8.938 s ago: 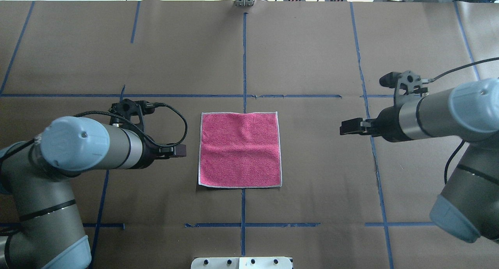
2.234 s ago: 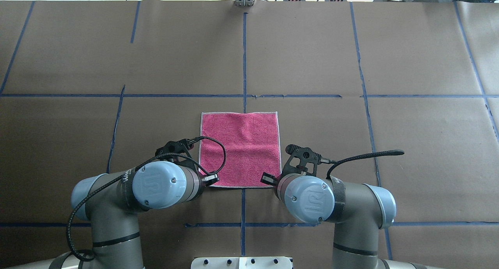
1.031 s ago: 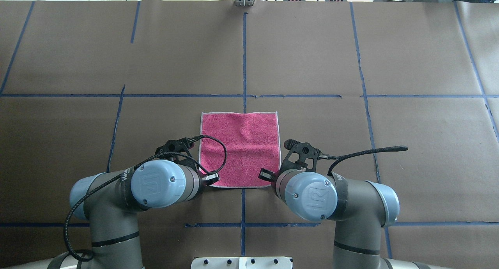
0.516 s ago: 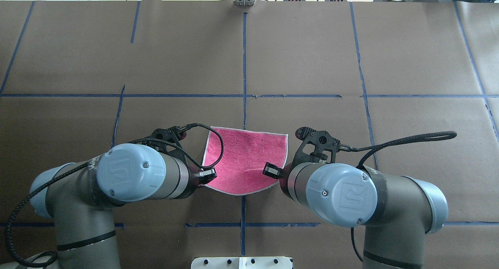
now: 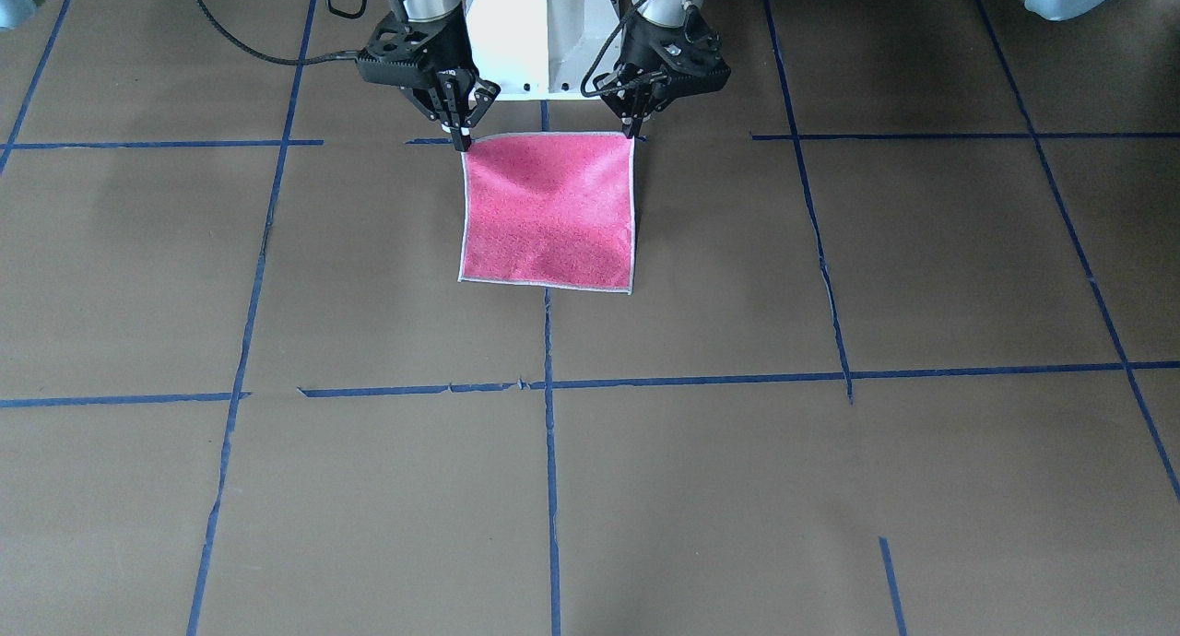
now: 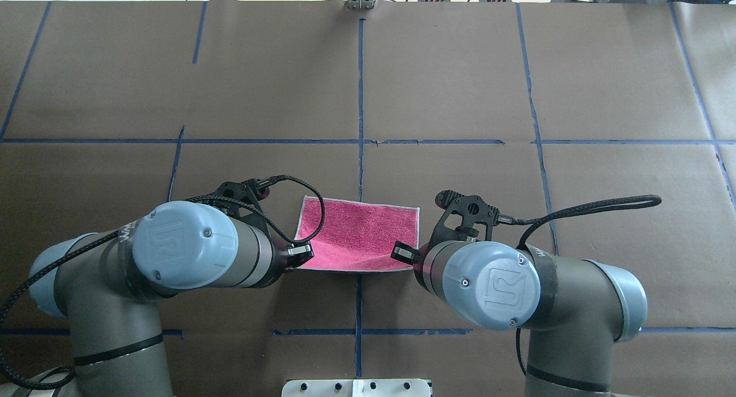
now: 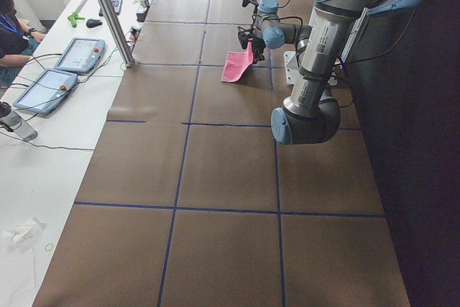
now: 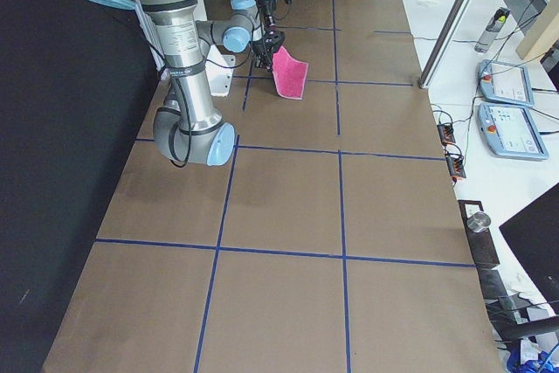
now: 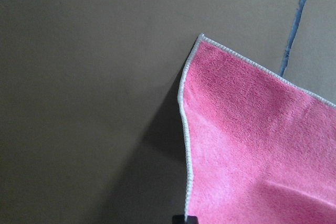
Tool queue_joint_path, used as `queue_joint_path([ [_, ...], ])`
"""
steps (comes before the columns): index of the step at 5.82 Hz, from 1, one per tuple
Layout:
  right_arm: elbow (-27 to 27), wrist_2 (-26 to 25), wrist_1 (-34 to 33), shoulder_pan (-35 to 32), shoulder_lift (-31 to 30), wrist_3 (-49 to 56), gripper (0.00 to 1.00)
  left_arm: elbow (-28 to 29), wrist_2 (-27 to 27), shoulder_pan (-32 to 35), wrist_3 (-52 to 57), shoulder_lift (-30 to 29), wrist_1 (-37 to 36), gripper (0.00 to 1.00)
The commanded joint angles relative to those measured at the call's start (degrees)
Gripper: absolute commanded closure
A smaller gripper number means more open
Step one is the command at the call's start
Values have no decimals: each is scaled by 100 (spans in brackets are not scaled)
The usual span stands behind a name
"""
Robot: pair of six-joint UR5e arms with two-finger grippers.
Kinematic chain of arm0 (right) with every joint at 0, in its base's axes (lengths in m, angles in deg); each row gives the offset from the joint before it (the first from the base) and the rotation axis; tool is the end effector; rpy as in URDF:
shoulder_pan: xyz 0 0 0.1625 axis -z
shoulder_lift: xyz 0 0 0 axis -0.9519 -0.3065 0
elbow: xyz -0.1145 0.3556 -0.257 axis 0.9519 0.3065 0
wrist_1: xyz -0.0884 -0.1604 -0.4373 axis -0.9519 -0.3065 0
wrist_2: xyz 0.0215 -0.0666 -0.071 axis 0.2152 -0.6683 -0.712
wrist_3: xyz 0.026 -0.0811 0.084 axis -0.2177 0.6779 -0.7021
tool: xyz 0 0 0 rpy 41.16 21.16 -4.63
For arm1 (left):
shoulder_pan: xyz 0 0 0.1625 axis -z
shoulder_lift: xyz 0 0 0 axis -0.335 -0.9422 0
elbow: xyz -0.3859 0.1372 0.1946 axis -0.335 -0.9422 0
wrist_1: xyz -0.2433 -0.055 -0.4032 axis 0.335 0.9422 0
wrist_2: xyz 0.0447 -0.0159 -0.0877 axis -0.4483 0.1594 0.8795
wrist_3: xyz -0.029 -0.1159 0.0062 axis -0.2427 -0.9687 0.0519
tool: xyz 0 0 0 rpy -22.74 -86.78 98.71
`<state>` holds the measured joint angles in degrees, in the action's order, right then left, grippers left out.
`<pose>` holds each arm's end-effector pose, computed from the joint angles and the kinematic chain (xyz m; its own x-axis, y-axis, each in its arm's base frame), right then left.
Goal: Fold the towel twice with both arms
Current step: 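Lift the nearer edge with both grippers and fold it over the farther edge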
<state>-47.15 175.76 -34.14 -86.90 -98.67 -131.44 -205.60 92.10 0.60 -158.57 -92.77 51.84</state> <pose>-0.5609 -0.2945 0.2034 0.5653 0.3447 0.7494 -0.4225 0.9013 -0.0959 0.5452 -0.3238 0.1799 0.5550 -0.3066 -0.7732 0.2895 0.9427 -0.1660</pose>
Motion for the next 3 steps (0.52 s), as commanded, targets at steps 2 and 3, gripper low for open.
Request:
queue_joint_path([
  [2, 646, -36, 29, -89, 278, -13, 100, 1210, 8, 363, 321, -686, 75, 100],
  [3, 884, -36, 133, -203, 367, 5, 100, 1493, 8, 477, 452, -863, 75, 100],
])
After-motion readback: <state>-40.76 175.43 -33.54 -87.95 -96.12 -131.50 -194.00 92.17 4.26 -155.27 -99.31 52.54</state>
